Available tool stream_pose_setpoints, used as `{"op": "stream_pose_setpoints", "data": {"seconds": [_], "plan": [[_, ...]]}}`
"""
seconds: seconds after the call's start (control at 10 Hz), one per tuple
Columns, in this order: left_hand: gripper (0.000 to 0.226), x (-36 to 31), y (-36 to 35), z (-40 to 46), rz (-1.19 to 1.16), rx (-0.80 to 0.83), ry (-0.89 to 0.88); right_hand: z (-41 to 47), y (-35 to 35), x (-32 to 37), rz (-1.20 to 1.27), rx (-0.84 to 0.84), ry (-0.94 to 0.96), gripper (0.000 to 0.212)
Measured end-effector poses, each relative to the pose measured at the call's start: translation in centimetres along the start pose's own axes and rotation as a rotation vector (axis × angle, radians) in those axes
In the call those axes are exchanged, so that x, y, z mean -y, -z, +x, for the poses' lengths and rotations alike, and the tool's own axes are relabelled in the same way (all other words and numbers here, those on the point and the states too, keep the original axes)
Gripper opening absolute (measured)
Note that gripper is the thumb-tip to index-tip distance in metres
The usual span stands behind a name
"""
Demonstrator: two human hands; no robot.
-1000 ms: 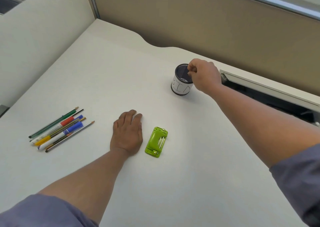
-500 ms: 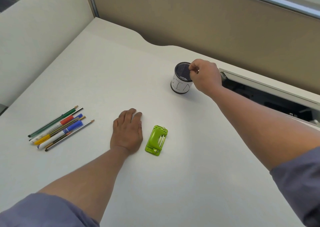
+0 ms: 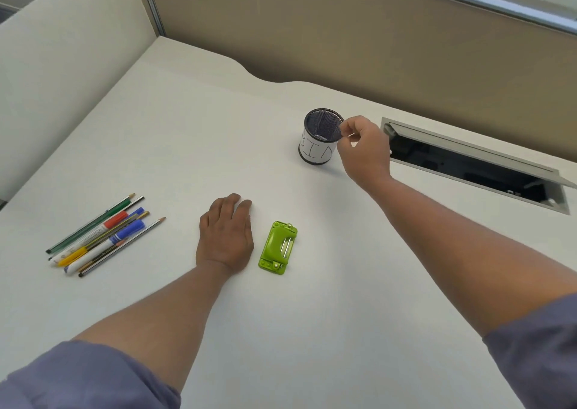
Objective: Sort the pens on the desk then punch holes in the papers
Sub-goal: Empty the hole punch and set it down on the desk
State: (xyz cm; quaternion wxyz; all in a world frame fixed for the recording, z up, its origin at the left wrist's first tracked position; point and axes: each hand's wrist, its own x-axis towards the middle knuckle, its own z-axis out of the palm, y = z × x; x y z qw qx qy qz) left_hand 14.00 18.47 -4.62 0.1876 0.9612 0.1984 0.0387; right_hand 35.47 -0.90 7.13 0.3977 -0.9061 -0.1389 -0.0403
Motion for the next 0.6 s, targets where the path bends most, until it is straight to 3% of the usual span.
{"op": "stream_pose_setpoints", "data": {"seconds": [0.4,0.6], "plan": [[0.045,-3.4,4.4,2.7,-0.032,0.181,-0.085,-10.8,5.1,-4.2,-0.124,0.096,-0.090,0.051],[0.055,-14.8,12.6,5.5,-0.118,-0.057,-0.436,-10.8,11.4,-0.4,-0.245,-0.059,0.043,0.061]]}}
